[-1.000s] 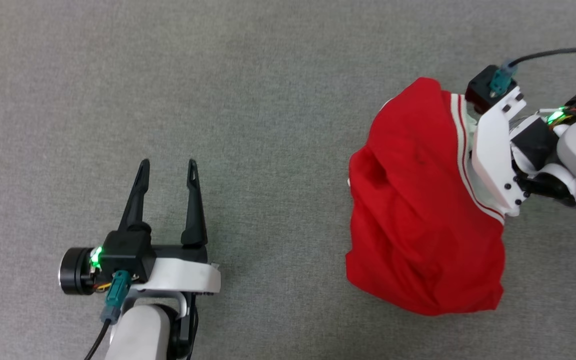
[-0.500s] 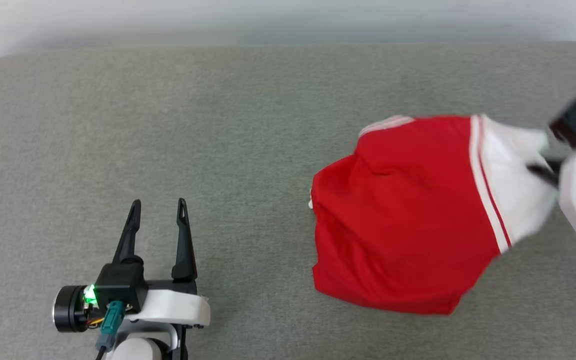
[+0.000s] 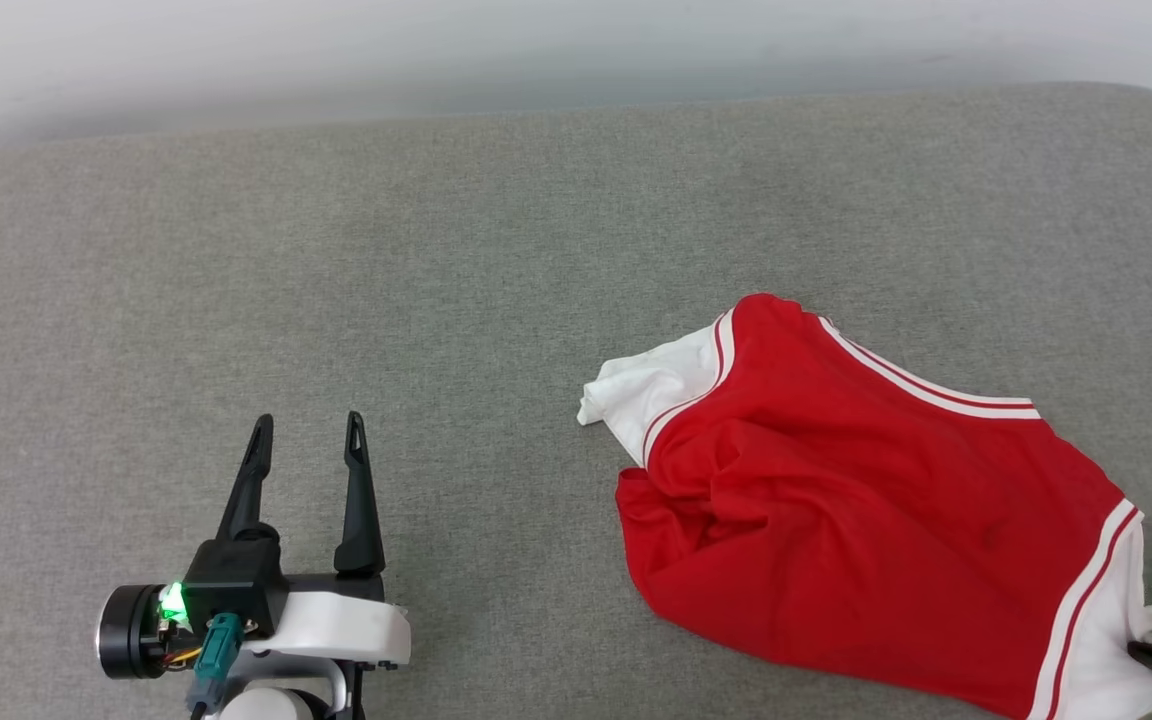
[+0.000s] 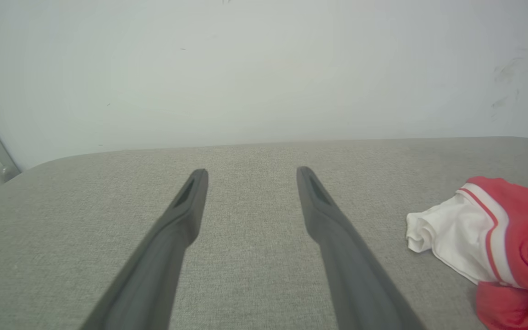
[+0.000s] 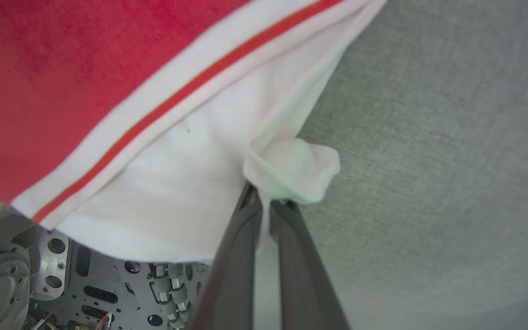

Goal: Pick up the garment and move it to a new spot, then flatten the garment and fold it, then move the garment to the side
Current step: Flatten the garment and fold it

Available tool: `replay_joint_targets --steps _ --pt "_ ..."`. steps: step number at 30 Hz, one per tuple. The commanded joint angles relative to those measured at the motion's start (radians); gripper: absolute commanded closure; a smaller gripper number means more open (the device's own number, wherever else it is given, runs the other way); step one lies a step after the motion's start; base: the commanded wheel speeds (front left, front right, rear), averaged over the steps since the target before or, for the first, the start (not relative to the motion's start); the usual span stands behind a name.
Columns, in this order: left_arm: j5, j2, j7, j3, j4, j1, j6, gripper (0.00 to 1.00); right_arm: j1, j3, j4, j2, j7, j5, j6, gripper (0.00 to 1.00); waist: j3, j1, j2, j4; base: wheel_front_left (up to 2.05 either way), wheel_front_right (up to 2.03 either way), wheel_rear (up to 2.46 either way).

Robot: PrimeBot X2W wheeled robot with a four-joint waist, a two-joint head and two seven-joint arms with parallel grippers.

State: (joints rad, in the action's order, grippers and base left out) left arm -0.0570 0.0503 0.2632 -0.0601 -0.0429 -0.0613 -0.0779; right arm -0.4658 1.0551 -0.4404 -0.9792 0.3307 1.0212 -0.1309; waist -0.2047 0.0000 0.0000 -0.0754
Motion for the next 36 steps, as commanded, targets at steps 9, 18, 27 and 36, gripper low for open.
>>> replay_joint_targets --steps 9,18,27,36 --pt "0.024 0.002 0.002 0.02 -0.027 0.011 0.016 0.0 -0.035 -0.178 -0.052 0.037 -0.193 -0.11 0.001 0.0 0.041 0.0 0.0 -0.018 0.0 0.0 0.0" --pt "0.047 0.043 0.002 0.023 -0.068 -0.056 0.052 0.0 -0.058 -0.527 0.039 0.156 -0.477 -0.346 0.001 0.0 0.05 0.0 0.0 -0.02 0.0 0.0 0.0" --pt "0.056 0.091 0.002 0.01 -0.12 -0.182 0.095 0.0 0.121 -0.921 0.256 0.467 -0.586 -0.704 0.001 0.0 0.042 0.0 0.0 -0.01 0.0 0.0 0.0" --pt "0.047 0.154 -0.07 -0.061 -0.267 -0.468 0.182 0.0 0.322 -1.103 0.512 0.712 -0.595 -0.87 0.001 0.0 0.011 0.0 0.0 -0.007 0.0 0.0 0.0"
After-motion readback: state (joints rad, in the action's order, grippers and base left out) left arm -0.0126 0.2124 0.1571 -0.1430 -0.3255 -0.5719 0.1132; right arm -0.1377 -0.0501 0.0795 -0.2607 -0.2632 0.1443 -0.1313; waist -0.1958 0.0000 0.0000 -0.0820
